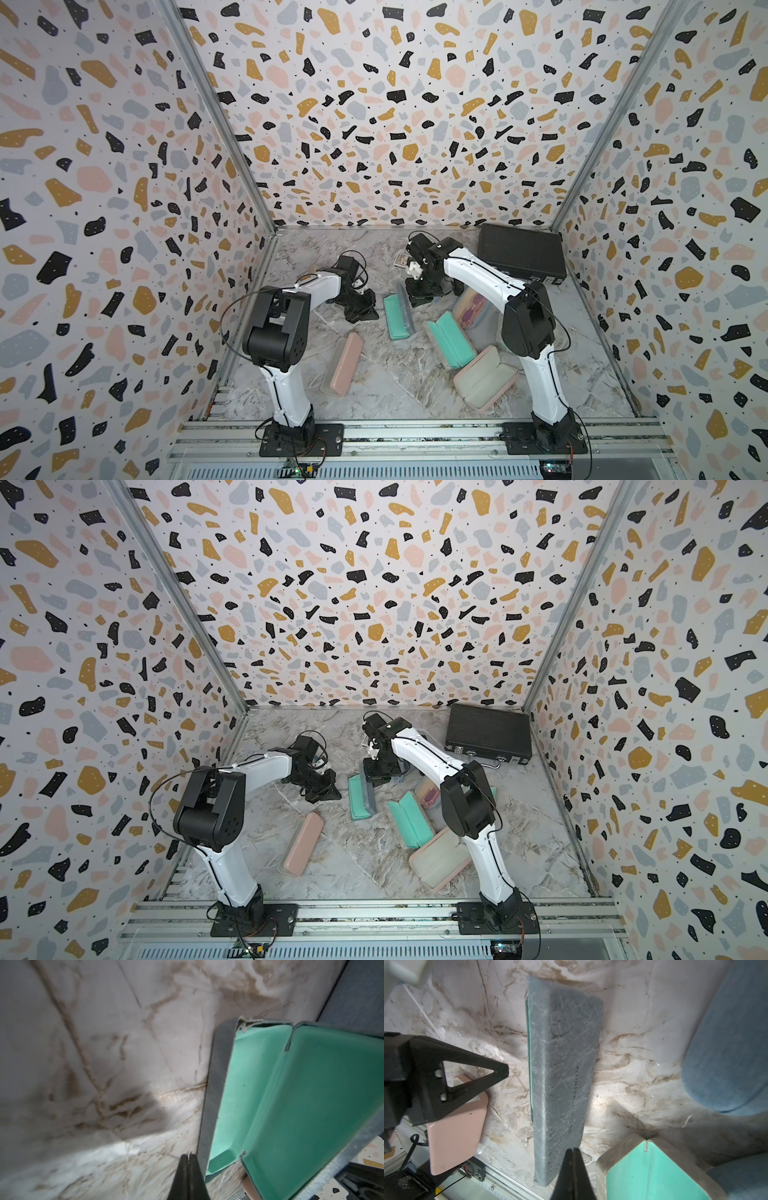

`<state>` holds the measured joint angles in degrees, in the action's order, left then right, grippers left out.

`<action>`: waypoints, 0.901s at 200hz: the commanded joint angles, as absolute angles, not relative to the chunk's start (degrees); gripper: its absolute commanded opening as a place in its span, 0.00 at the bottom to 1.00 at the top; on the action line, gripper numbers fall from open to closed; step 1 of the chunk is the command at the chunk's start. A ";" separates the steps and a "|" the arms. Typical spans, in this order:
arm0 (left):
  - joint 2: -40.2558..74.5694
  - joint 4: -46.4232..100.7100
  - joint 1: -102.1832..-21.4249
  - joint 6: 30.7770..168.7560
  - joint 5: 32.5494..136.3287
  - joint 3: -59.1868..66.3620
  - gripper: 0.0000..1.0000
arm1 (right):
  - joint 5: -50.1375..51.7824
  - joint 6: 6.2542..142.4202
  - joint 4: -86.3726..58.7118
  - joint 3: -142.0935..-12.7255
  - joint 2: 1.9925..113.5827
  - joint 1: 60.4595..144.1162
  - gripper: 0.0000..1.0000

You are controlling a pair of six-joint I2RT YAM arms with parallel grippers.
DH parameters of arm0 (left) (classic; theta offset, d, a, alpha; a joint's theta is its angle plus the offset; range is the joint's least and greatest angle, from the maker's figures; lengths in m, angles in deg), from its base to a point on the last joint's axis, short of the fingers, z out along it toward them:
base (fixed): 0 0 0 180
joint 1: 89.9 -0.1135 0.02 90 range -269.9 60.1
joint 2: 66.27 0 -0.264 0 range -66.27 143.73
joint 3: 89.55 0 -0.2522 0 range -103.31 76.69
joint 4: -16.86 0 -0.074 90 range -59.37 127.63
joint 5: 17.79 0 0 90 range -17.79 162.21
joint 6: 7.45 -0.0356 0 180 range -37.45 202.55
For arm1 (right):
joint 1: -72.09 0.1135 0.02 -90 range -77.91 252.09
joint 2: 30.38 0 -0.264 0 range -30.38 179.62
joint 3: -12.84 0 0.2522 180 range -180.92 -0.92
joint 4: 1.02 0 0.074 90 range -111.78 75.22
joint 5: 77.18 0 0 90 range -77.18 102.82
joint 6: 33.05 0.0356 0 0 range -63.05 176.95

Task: Close the glasses case
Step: Close the glasses case at the center of the board.

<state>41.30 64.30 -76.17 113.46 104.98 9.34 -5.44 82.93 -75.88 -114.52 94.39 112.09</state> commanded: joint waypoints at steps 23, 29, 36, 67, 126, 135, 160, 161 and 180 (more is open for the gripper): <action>43.39 59.93 -75.76 114.51 106.66 10.84 0.00 | -8.87 84.71 -74.15 -113.07 93.74 111.81 0.00; 43.69 59.65 -75.84 114.56 106.82 10.94 0.00 | -9.29 84.80 -73.87 -112.87 93.89 111.81 0.00; 43.97 59.31 -75.76 114.61 106.97 11.08 0.00 | -9.63 84.91 -73.60 -112.68 93.92 111.81 0.00; 45.13 58.25 -75.62 114.74 107.32 11.34 0.00 | -11.37 84.99 -73.03 -112.37 94.50 111.81 0.00; 46.79 57.25 -74.81 115.02 108.00 10.70 0.00 | -14.37 84.90 -72.59 -112.20 96.58 111.81 0.00; 46.93 57.26 -74.70 115.03 108.03 10.61 0.00 | -14.99 84.91 -72.37 -112.24 96.88 111.81 0.00; 46.98 57.20 -74.46 115.07 107.95 10.57 0.00 | -16.08 85.00 -72.09 -112.26 97.59 111.98 0.01; 47.00 57.19 -74.49 115.11 107.92 10.59 0.00 | -16.09 85.00 -72.09 -112.23 97.63 111.98 0.01; 47.06 57.08 -74.27 115.15 107.90 10.51 0.00 | -16.91 84.99 -71.61 -112.22 98.15 112.21 0.01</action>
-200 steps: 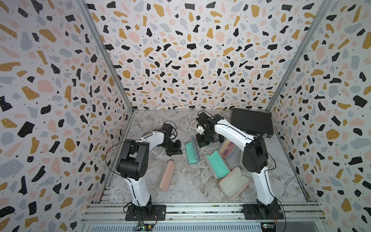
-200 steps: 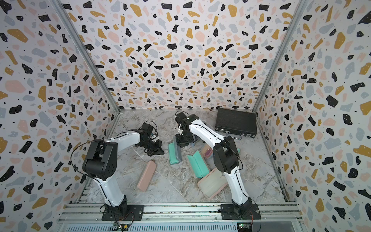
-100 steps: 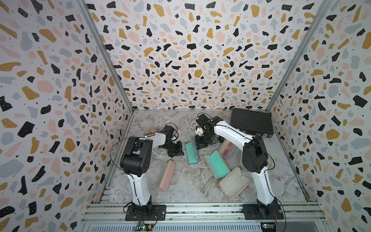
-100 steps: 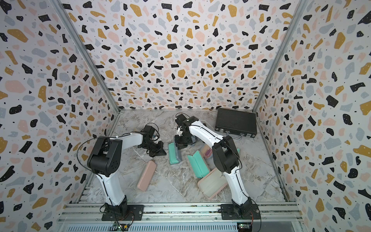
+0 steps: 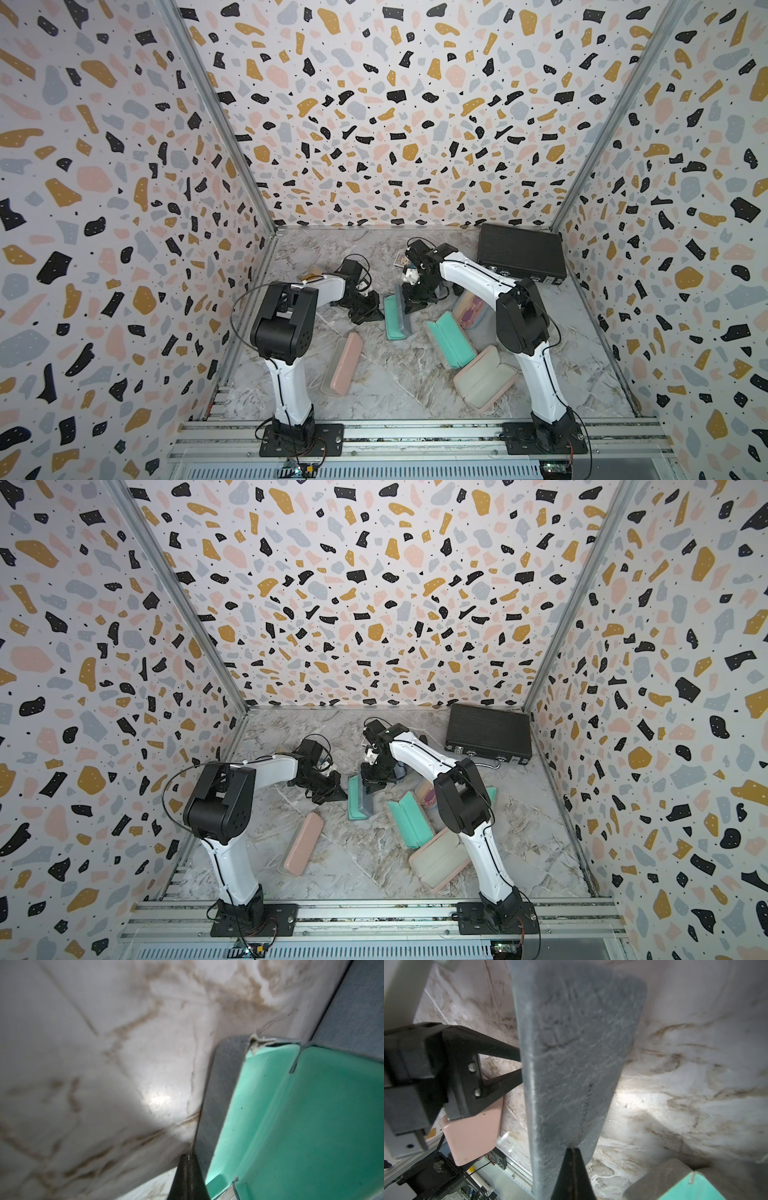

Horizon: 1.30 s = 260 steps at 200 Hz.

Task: Close the glasses case
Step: Close the glasses case at the center of the board.

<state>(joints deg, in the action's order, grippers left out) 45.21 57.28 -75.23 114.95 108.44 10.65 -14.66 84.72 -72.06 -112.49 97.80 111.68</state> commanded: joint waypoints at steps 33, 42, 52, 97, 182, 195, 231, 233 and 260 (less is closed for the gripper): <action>47.41 56.90 -73.64 115.42 107.91 10.26 0.00 | -17.98 85.44 -70.87 -112.29 99.12 113.02 0.01; 47.53 56.87 -73.47 115.48 107.90 10.16 0.00 | -18.11 85.52 -70.58 -112.36 99.47 113.20 0.01; 47.62 56.87 -73.28 115.51 107.91 10.08 0.00 | -18.20 85.60 -70.45 -112.45 99.85 113.46 0.01; 47.80 56.91 -72.90 115.51 107.96 9.98 0.00 | -18.32 85.69 -70.21 -112.11 101.19 113.74 0.02; 47.87 56.99 -72.85 115.18 107.94 10.47 0.00 | -18.11 85.61 -69.83 -111.90 103.11 113.79 0.03; 47.89 57.07 -72.85 115.07 107.90 10.38 0.00 | -18.03 85.60 -69.81 -112.01 103.52 113.81 0.03; 47.72 57.34 -72.85 114.93 107.90 10.08 0.00 | -17.76 85.52 -69.85 -112.34 104.18 113.75 0.04; 47.74 57.32 -72.85 114.96 107.92 10.07 0.00 | -17.70 85.52 -69.79 -112.34 104.23 113.75 0.04; 47.51 57.91 -72.85 114.92 107.86 9.81 0.00 | -17.30 85.47 -69.86 -112.44 104.04 113.70 0.04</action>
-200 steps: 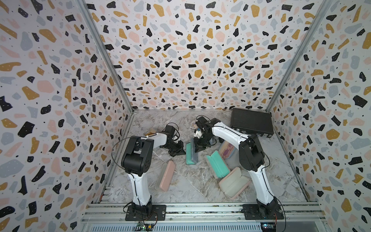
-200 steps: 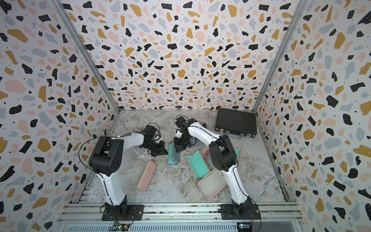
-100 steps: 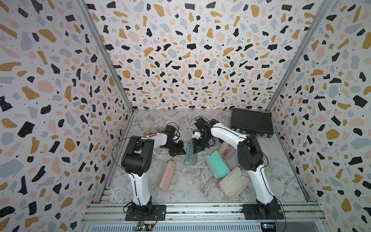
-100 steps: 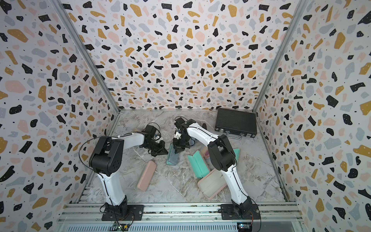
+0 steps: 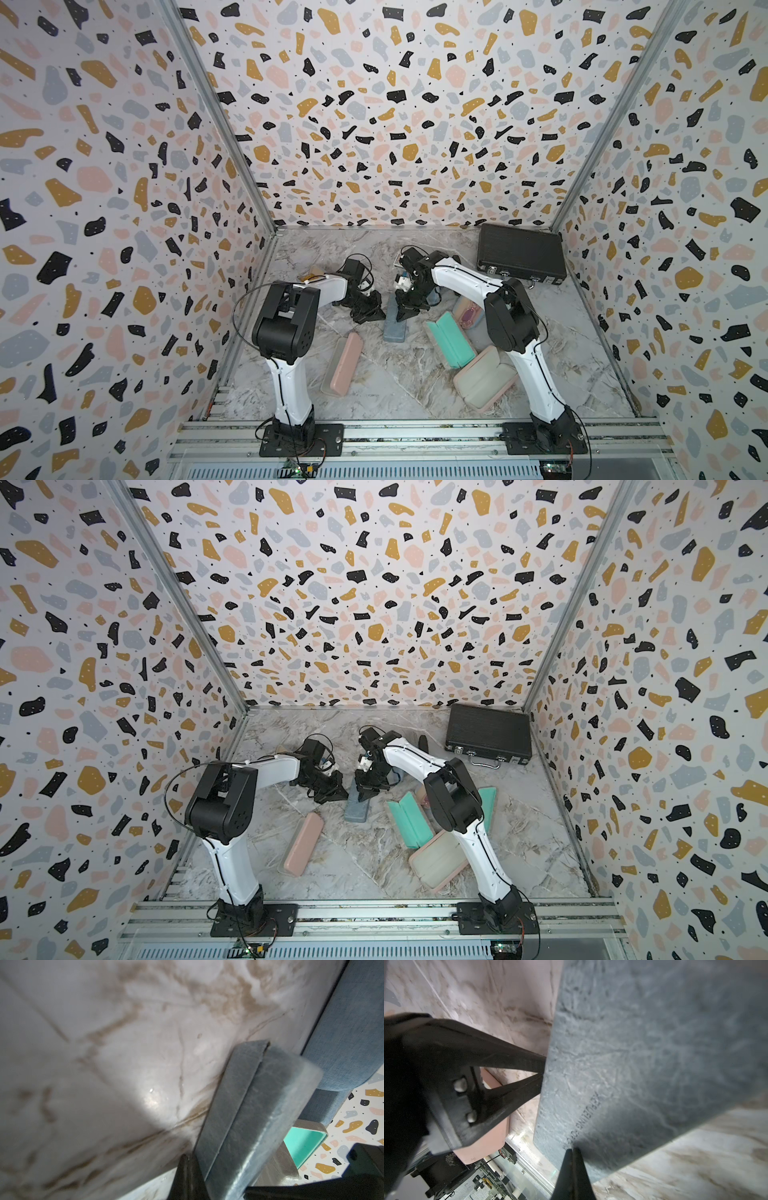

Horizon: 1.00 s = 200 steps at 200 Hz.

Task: Close the glasses case
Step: Close the glasses case at the center of the board, then move the glasses case to the center of the board.

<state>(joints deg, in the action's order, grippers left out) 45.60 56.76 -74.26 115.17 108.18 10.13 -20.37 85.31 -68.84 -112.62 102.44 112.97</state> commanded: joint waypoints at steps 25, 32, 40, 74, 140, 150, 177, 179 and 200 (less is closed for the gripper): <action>46.09 59.06 -72.90 114.70 107.12 9.25 0.00 | -16.52 85.08 -69.55 -112.41 102.17 113.75 0.08; 45.53 59.81 -72.92 114.50 106.78 8.90 0.00 | -16.16 84.89 -69.48 -112.34 101.33 113.75 0.10; 44.95 60.40 -72.93 114.37 106.46 8.54 0.00 | -15.61 84.73 -69.48 -112.42 100.36 113.75 0.12; 40.72 64.11 -73.58 113.67 104.36 6.86 0.00 | -13.84 84.11 -69.39 -112.07 94.69 113.75 0.23; 28.40 68.75 -76.59 114.06 104.77 4.37 0.57 | -2.36 81.63 -77.27 -109.03 81.33 113.75 0.46; 27.01 68.81 -76.72 114.24 105.04 4.43 0.67 | 0.10 81.09 -79.64 -107.74 79.81 113.75 0.49; 24.33 68.13 -76.95 115.14 106.79 5.53 0.90 | 5.72 81.02 -82.11 -99.17 74.94 113.75 0.58; 24.21 68.04 -76.91 115.19 106.96 5.57 0.91 | 5.93 81.12 -82.15 -98.28 74.48 113.75 0.59; 23.21 67.14 -77.06 116.13 108.04 6.64 0.99 | 6.10 82.07 -80.73 -89.97 70.67 114.05 0.65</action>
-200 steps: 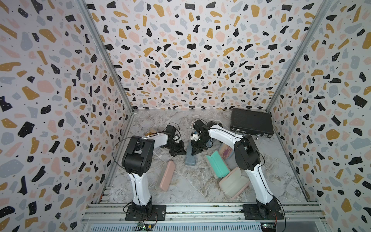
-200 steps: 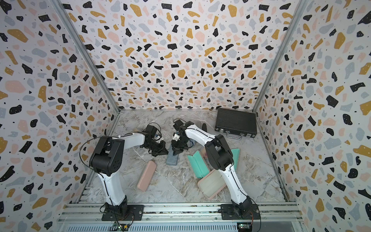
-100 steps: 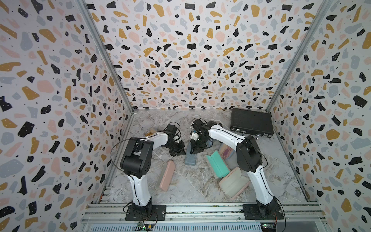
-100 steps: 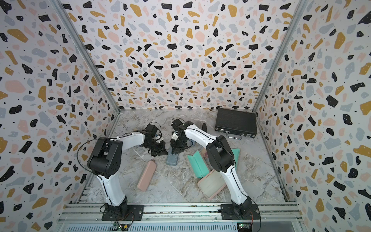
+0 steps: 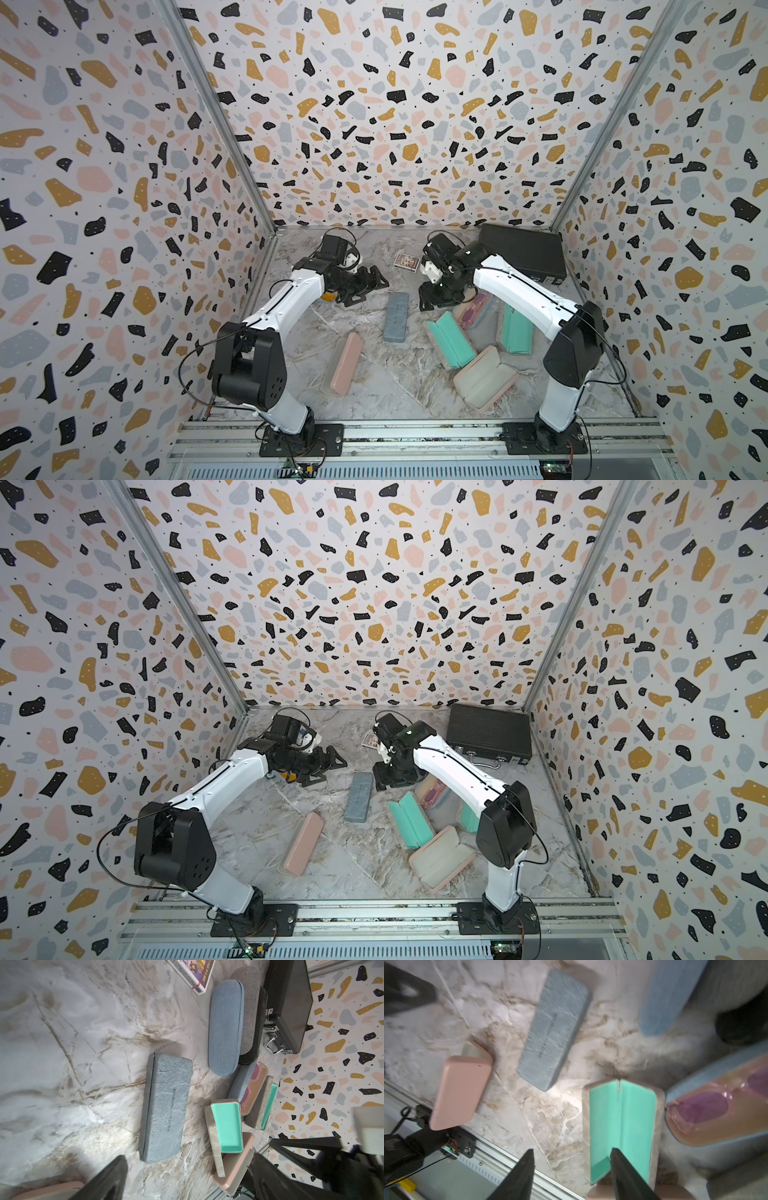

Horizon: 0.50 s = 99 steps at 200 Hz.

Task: Close the glasses case
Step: Move the glasses case to the center of the board.

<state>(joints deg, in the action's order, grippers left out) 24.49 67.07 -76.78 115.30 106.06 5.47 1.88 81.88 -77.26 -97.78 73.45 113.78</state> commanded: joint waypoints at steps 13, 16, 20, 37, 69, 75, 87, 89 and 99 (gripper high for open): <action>23.02 66.77 -77.02 116.56 108.57 6.83 0.99 | 5.82 82.56 -79.66 -85.98 68.81 114.57 0.68; 23.09 66.78 -77.09 116.60 108.70 6.86 0.99 | 5.79 82.65 -79.52 -85.18 68.49 114.68 0.68; 23.11 66.75 -77.12 116.77 108.89 6.87 0.99 | 5.71 82.66 -79.31 -84.24 68.13 114.86 0.69; 22.86 66.21 -77.10 117.49 109.39 7.18 0.99 | 5.79 83.12 -78.82 -81.95 67.34 115.78 0.71; 22.25 65.34 -77.13 118.80 109.18 8.47 0.99 | 5.57 83.73 -77.32 -80.39 67.66 116.90 0.71; 22.20 65.34 -77.11 118.84 109.17 8.67 0.99 | 5.38 83.75 -77.04 -80.23 67.86 117.06 0.71; 22.06 65.34 -77.08 118.90 108.84 9.11 0.99 | 4.77 83.88 -76.37 -80.11 68.38 117.32 0.71; 22.01 65.32 -77.07 118.88 108.81 9.17 0.99 | 4.63 83.86 -76.26 -80.11 68.51 117.39 0.71; 21.88 65.34 -77.07 118.95 108.61 9.57 0.99 | 4.53 83.93 -75.88 -80.11 68.99 117.74 0.71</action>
<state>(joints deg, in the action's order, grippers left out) 23.79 66.44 -76.78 118.29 108.26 8.36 4.66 83.08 -76.67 -80.45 70.48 117.10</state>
